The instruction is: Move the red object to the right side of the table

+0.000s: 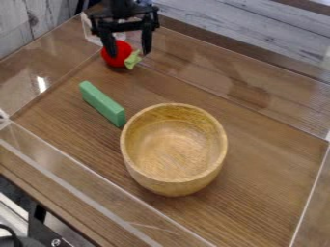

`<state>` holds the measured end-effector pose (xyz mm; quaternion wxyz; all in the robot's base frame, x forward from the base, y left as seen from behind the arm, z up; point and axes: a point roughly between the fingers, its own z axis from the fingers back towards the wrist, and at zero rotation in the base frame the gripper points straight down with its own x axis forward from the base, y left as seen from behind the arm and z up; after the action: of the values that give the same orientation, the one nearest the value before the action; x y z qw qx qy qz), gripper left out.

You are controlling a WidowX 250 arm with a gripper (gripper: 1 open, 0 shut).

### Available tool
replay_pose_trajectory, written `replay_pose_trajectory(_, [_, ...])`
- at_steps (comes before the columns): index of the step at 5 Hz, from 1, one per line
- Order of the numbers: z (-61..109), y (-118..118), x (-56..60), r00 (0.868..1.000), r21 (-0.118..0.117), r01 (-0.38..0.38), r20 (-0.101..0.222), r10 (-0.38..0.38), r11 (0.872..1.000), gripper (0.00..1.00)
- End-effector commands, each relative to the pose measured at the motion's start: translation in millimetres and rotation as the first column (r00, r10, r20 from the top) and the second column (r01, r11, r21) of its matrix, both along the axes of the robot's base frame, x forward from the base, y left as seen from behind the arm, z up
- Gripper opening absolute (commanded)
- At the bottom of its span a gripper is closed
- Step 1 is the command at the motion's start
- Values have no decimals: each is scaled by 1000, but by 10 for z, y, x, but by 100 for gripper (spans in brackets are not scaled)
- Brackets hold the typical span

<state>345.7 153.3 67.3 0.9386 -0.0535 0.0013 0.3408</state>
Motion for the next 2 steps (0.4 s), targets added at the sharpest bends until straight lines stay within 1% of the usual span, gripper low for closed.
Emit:
replay_pose_trajectory(1, [172, 175, 185, 983, 12, -167, 81, 166, 986, 100])
replay_pose_trajectory(2, [192, 362, 217, 949, -15, -302, 86, 302, 953, 100])
